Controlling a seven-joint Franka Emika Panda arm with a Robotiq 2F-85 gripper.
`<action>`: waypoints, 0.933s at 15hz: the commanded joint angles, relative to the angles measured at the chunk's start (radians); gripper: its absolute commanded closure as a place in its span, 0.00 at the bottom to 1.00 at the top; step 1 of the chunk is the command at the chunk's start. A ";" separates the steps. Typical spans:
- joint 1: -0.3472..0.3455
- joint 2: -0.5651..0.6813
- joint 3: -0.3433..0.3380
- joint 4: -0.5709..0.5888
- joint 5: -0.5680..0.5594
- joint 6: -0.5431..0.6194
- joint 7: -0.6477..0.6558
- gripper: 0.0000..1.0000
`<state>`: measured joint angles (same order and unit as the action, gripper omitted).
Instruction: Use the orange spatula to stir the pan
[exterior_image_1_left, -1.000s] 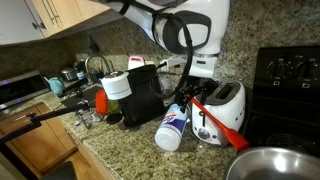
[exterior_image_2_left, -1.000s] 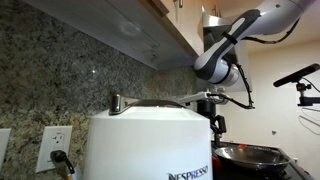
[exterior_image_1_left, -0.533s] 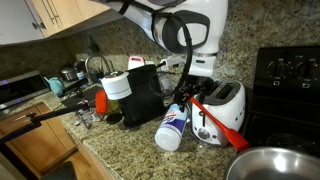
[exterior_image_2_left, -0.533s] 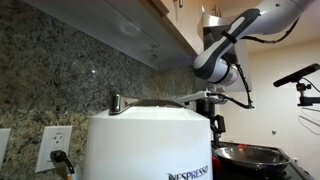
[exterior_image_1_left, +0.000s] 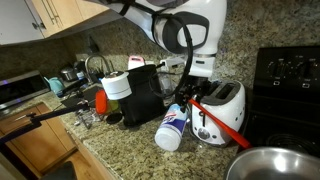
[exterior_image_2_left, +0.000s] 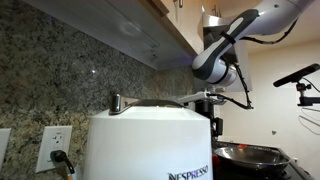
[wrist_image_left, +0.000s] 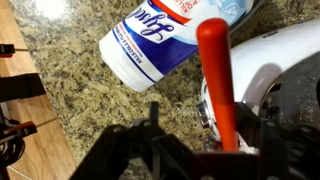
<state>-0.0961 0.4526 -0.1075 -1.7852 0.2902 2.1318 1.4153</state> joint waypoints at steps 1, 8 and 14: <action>0.000 0.029 0.002 0.044 0.014 -0.040 -0.013 0.57; 0.015 0.044 -0.003 0.062 -0.006 -0.036 -0.003 1.00; 0.026 0.011 -0.011 0.042 -0.025 -0.017 0.007 0.98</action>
<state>-0.0823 0.4931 -0.1068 -1.7413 0.2801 2.1318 1.4156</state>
